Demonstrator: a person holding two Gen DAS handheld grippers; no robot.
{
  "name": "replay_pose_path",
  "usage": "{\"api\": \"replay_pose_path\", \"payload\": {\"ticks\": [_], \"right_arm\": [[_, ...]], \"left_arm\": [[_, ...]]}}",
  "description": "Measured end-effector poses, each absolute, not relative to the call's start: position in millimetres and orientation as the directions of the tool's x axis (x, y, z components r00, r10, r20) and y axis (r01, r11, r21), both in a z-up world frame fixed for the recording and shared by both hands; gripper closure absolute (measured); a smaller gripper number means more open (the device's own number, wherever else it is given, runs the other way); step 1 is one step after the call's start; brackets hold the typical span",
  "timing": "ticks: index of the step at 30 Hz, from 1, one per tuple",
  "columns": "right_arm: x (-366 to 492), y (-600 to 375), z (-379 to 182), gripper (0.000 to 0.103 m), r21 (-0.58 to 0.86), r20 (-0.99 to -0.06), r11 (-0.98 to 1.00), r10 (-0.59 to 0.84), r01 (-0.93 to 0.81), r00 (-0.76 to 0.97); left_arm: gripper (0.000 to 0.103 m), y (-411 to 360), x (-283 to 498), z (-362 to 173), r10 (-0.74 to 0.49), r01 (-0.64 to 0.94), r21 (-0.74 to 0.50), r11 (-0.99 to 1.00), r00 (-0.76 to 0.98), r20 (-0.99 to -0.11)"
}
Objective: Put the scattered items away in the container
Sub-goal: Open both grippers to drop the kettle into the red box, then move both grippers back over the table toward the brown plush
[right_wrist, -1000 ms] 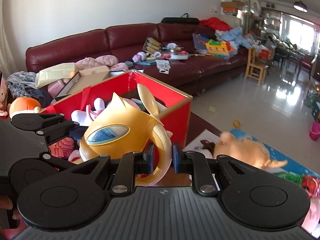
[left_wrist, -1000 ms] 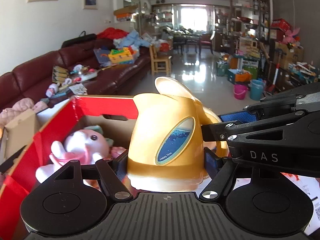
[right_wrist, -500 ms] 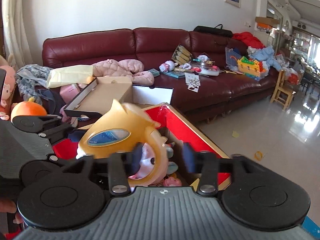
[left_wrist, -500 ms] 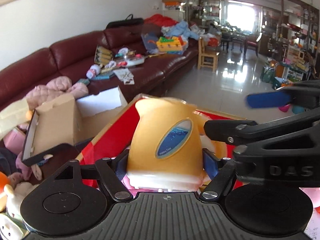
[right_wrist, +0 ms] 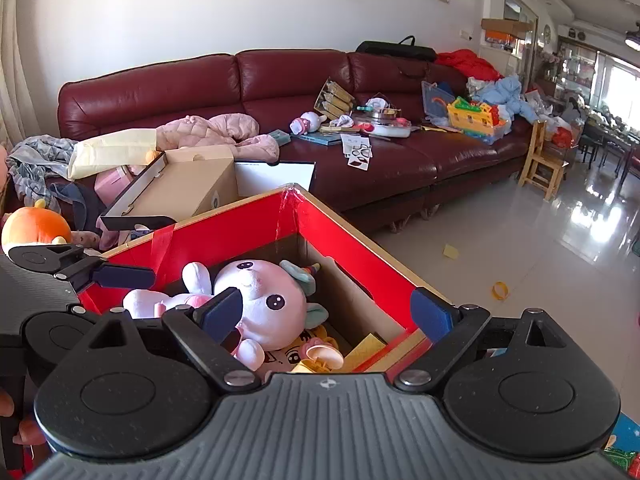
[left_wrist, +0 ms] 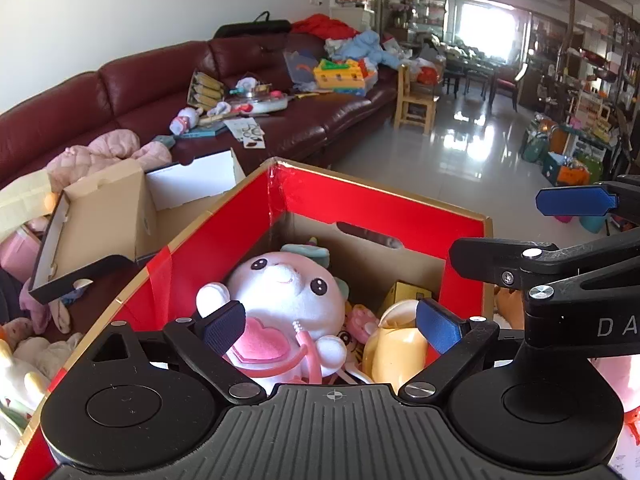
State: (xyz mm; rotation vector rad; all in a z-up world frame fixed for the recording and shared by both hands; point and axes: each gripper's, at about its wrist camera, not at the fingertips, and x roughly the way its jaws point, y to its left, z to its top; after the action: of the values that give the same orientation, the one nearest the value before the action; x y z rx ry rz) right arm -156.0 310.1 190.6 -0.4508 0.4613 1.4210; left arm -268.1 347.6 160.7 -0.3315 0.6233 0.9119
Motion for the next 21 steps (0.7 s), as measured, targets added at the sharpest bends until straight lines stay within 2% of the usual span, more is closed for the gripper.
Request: {"api": "replay_pose_path", "payload": {"ticks": [14, 21], "right_arm": [[-136, 283, 190, 0.010, -0.014, -0.562, 0.136, 0.818, -0.991, 0.120], [-106, 260, 184, 0.010, 0.000, -0.564, 0.207, 0.808, -0.978, 0.171]], "left_arm": [[0.005, 319, -250, 165, 0.616, -0.789, 0.000, 0.614, 0.480, -0.625], [0.005, 278, -232, 169, 0.566, -0.706, 0.004, 0.708, 0.564, -0.601]]}}
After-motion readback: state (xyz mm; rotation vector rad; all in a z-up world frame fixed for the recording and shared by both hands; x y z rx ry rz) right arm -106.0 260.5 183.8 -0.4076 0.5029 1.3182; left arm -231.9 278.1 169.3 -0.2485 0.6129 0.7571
